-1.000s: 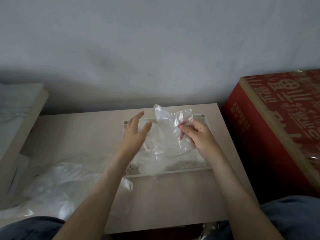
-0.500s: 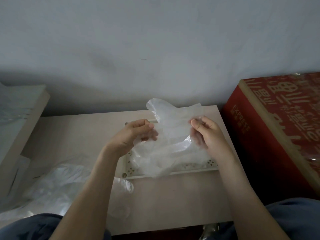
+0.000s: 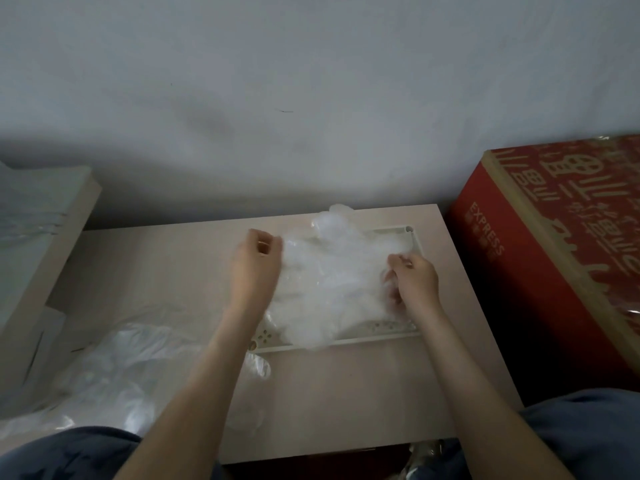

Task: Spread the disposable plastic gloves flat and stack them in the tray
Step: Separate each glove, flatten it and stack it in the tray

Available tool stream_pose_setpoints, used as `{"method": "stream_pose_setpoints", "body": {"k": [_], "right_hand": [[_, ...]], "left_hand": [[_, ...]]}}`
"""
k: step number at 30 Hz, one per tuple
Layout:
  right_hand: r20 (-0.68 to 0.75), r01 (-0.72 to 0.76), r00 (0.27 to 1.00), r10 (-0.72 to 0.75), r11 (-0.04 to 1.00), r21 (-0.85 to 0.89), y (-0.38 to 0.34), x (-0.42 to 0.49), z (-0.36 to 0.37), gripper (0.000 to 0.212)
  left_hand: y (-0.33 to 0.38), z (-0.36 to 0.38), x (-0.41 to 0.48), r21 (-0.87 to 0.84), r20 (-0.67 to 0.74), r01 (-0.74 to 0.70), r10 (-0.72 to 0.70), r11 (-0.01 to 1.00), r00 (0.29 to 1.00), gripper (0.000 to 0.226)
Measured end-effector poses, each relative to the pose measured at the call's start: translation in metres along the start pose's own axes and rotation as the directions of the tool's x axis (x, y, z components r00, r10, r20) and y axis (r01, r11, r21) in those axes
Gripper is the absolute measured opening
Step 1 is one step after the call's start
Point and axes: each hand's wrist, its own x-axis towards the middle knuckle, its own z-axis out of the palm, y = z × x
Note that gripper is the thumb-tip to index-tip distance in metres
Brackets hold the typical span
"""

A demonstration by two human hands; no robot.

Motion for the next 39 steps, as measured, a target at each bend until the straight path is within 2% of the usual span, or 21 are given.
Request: {"method": "stream_pose_setpoints", "body": {"k": [2,3,5,6,8,11,15,19,22,25,27,30,34,39], "right_hand": [[0.011,-0.023,1.000,0.023,0.999,0.031,0.001,0.000,0.002,0.021],[0.018,-0.024,1.000,0.024,0.999,0.027,0.001,0.000,0.002,0.024],[0.034,-0.007,0.999,0.008,0.999,-0.044,0.000,-0.001,0.003,0.028],[0.047,0.006,0.999,-0.002,0.997,-0.076,-0.001,-0.002,0.003,0.028],[0.065,0.029,0.998,-0.021,0.992,-0.122,-0.001,-0.004,0.001,0.028],[0.085,0.024,0.996,-0.008,0.982,-0.189,-0.005,-0.004,-0.004,0.021],[0.129,-0.009,0.991,0.022,0.995,-0.101,-0.010,-0.005,-0.002,0.012],[0.121,-0.022,0.992,0.030,0.998,-0.066,-0.012,-0.006,-0.001,0.008],[0.085,-0.038,0.995,0.042,0.998,-0.049,-0.013,-0.004,-0.002,0.005],[0.075,-0.049,0.996,0.053,0.997,-0.052,-0.013,-0.004,-0.003,0.006],[0.075,-0.061,0.995,0.065,0.996,-0.059,-0.012,-0.004,-0.003,0.007],[0.066,-0.075,0.995,0.079,0.995,-0.064,-0.012,-0.003,-0.004,0.006],[0.056,-0.081,0.995,0.087,0.992,-0.097,-0.011,-0.001,-0.006,0.004],[0.056,-0.031,0.997,0.045,0.971,-0.238,-0.009,-0.001,-0.009,0.009]], "left_hand": [[0.009,0.011,-0.018,0.137,0.198,-0.222,0.193,0.965,0.961,0.019],[0.012,0.019,-0.029,0.233,0.334,-0.345,0.259,0.909,0.906,0.024],[0.011,0.032,-0.045,0.404,0.548,-0.498,0.232,0.767,0.804,0.040],[0.007,0.036,-0.049,0.479,0.595,-0.516,0.170,0.710,0.786,0.048],[-0.002,0.039,-0.050,0.590,0.612,-0.483,0.033,0.647,0.790,0.055],[-0.009,0.034,-0.040,0.641,0.620,-0.433,-0.095,0.634,0.779,0.040],[-0.006,0.027,-0.034,0.624,0.652,-0.446,-0.114,0.641,0.749,0.015],[0.000,0.019,-0.031,0.627,0.650,-0.501,-0.046,0.596,0.758,0.020],[0.009,0.010,-0.031,0.614,0.626,-0.467,-0.032,0.637,0.779,0.018],[0.014,0.000,-0.028,0.524,0.623,-0.347,-0.073,0.778,0.779,0.015],[0.016,-0.006,-0.024,0.443,0.642,-0.256,-0.105,0.859,0.759,0.015],[0.018,-0.015,-0.020,0.340,0.687,-0.176,-0.115,0.924,0.718,0.018],[0.016,-0.027,-0.018,0.286,0.711,-0.152,-0.103,0.946,0.695,0.023],[0.015,-0.039,-0.015,0.367,0.746,-0.215,-0.149,0.905,0.649,0.019]]}}
